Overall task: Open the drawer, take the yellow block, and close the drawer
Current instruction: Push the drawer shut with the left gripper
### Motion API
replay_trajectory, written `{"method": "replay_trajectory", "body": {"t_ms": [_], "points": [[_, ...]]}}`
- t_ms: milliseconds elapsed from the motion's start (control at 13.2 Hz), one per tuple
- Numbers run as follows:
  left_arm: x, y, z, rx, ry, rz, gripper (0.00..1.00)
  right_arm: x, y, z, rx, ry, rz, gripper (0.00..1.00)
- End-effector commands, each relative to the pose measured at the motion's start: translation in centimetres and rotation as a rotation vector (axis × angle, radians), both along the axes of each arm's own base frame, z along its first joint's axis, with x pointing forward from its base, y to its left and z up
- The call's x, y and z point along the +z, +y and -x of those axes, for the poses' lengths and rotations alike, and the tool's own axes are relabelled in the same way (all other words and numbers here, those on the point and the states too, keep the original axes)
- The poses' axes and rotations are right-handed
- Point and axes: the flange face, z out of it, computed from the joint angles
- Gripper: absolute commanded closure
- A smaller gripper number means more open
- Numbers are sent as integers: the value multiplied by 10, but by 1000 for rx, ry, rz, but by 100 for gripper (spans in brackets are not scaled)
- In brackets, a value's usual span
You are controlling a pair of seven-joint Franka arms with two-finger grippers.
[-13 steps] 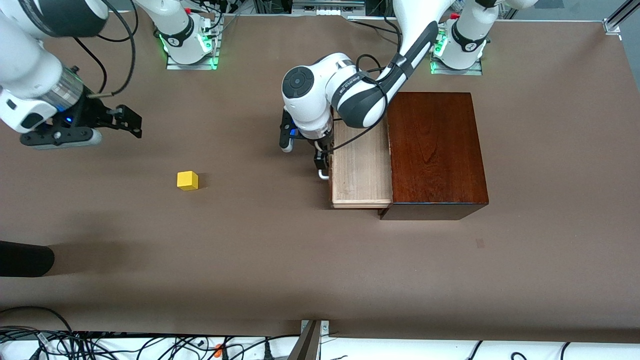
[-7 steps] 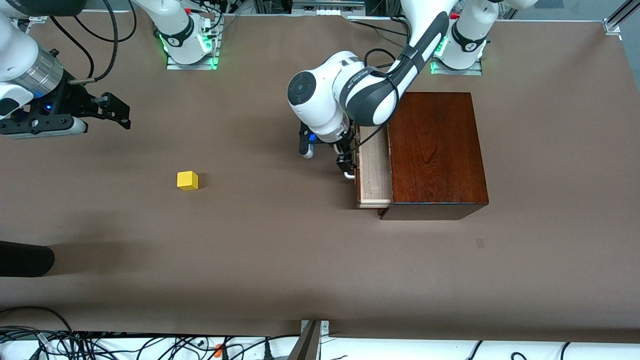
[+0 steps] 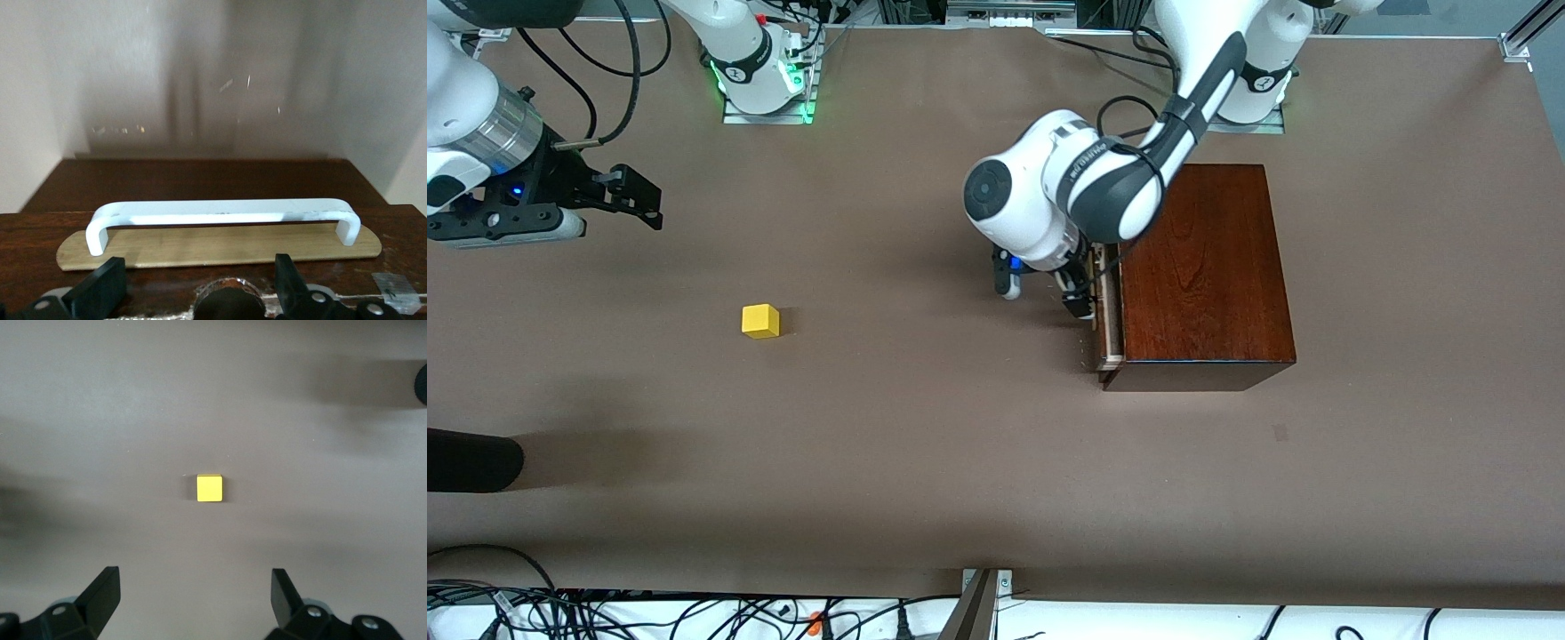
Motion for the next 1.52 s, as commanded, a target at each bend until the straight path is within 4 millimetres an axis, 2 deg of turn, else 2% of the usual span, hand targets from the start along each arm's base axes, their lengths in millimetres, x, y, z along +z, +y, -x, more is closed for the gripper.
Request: {"method": "replay_trajectory", "body": {"t_ms": [0,76,227,379,455,531,606,758,834,910,986,1061,1137,1289,1440], "points": [[0,39,-13,31,13,-55,0,12,3,-4,11,-5,-16,0],[-1,45,-17,40,17,-57,0,12,3,-4,13,-6,-16,0],[2,45,-19,46,8,-48,0,14,2,-4,10,-9,-16,0],[8,27,-11,149,-54,-31,0,13,4,-5,11,-7,-19,0],[17,9,-3,243,-128,-24,0,10,4,-6,9,-1,-17,0],[39,-11,0,353,-216,7,0,9,2,-8,11,-7,-14,0],[55,-22,1,501,-259,46,0,9,1,-9,4,-8,-19,0],[89,-33,-1,757,-320,109,0,9,2,-9,3,-12,-15,0],[114,-30,-1,830,-363,122,0,9,2,-9,4,-11,-18,0],[135,-22,-3,908,-407,123,0,10,2,-8,3,-13,-14,0],[163,-10,-4,1019,-464,131,0,9,2,-9,3,-12,-14,0],[180,3,-8,1132,-512,127,0,9,2,-9,8,-12,-17,0],[199,21,-15,1233,-549,125,0,9,1,-9,5,-11,-18,0],[234,63,-26,1320,-579,133,0,9,2,-9,6,-12,-17,0],[258,117,-43,1426,-533,153,0,9,2,-9,6,-13,-18,0]]}}
